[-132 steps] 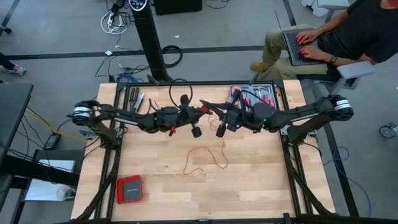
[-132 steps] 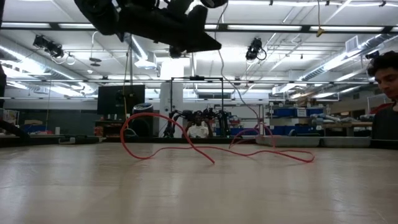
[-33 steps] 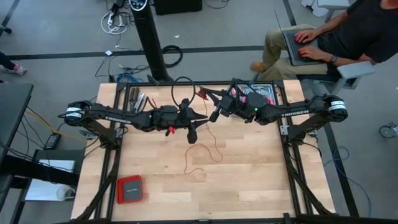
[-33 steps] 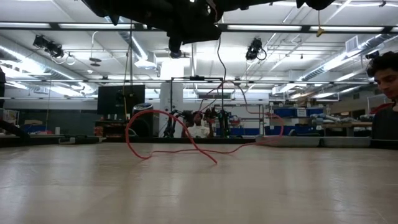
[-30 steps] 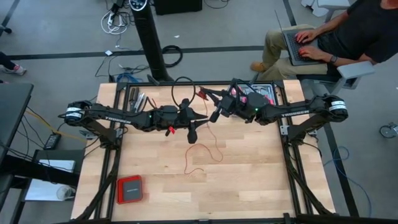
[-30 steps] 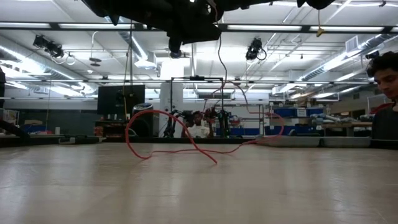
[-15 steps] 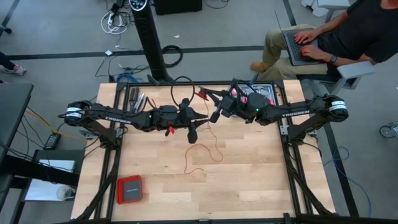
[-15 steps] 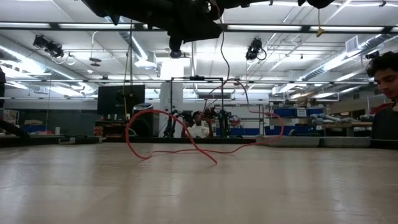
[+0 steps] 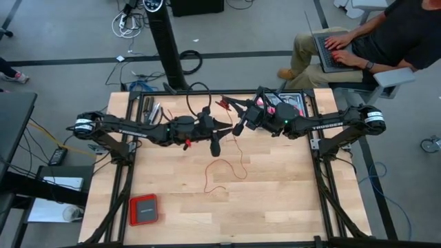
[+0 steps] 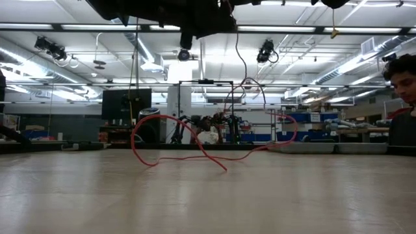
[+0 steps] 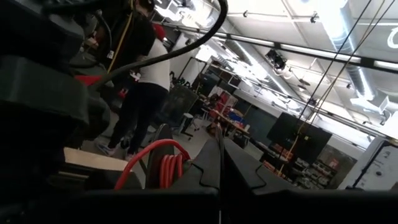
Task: Coil cords
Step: Coil the red cable wire onto the black spool
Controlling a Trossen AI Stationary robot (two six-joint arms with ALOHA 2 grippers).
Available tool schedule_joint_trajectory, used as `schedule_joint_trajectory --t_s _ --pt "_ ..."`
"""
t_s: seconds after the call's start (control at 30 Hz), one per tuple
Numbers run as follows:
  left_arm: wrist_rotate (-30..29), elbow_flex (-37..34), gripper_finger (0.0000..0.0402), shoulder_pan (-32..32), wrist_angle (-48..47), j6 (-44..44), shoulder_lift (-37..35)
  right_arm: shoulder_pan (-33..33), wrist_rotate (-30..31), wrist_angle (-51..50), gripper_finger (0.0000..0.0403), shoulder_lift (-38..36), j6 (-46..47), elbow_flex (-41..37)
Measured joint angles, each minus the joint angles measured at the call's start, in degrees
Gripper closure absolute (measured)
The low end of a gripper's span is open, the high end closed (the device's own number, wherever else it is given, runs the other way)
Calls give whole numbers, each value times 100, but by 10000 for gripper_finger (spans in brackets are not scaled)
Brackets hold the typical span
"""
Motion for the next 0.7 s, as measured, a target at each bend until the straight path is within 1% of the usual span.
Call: schedule_joint_trajectory --t_s 0.13,0.23,0.3,0.4,0.7 --pt "-333 66 323 65 88 129 106 0 1 26 403 0 -13 0" --pt "-379 163 323 103 274 130 121 11 125 21 403 0 -140 0" --pt "-413 251 323 101 239 131 122 30 178 19 403 0 -245 0" --pt "-484 460 323 96 2 136 123 31 196 -4 403 -15 -298 0" --pt "-500 1257 323 87 -1412 120 121 42 194 -75 403 -76 -529 0"
